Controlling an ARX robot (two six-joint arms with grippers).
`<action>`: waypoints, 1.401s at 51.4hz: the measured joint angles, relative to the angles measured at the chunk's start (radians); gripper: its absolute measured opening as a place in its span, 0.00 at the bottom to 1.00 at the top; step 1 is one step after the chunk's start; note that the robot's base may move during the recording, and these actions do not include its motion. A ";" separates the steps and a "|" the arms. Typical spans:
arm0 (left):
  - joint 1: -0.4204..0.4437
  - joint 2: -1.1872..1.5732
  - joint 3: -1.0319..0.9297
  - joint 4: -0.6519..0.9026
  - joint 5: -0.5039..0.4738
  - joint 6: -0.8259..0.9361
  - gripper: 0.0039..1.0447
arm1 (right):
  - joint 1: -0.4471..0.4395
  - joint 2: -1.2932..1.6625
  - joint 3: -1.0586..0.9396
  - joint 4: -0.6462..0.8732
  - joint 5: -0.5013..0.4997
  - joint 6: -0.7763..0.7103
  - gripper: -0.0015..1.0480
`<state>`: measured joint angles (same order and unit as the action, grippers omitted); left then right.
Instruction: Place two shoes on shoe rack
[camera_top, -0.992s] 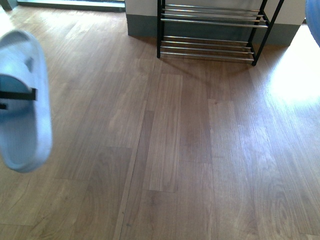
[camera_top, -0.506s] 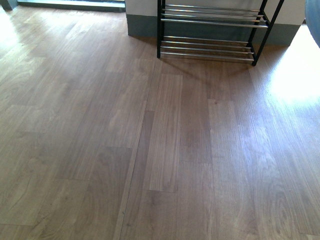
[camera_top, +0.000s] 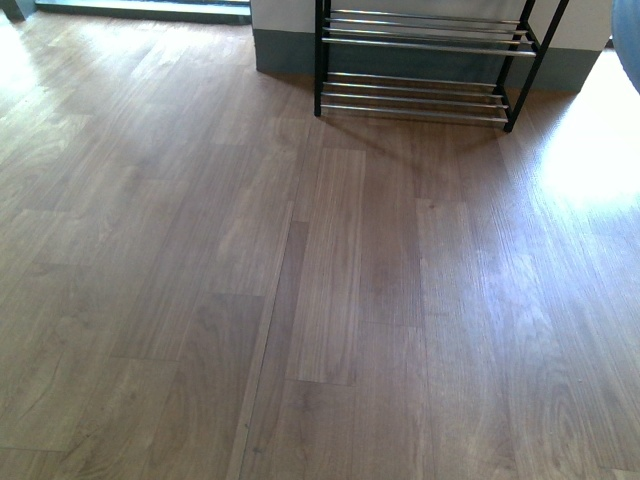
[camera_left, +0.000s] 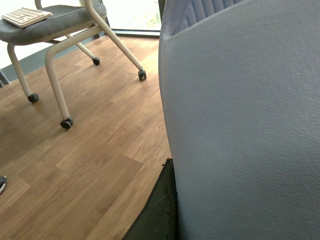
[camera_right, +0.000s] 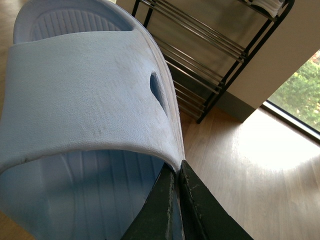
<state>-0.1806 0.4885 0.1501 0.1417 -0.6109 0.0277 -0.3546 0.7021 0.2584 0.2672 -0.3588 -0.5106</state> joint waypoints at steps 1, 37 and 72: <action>0.000 0.000 0.000 0.000 0.000 0.000 0.02 | 0.000 0.000 0.000 0.000 0.000 0.000 0.01; 0.000 -0.002 0.000 0.000 0.000 0.000 0.02 | -0.001 -0.001 0.000 0.000 0.000 0.000 0.01; 0.000 -0.002 -0.003 0.000 0.001 0.000 0.02 | -0.001 -0.001 -0.003 0.000 -0.001 0.000 0.01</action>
<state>-0.1810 0.4870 0.1474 0.1417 -0.6102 0.0277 -0.3553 0.7013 0.2558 0.2672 -0.3595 -0.5106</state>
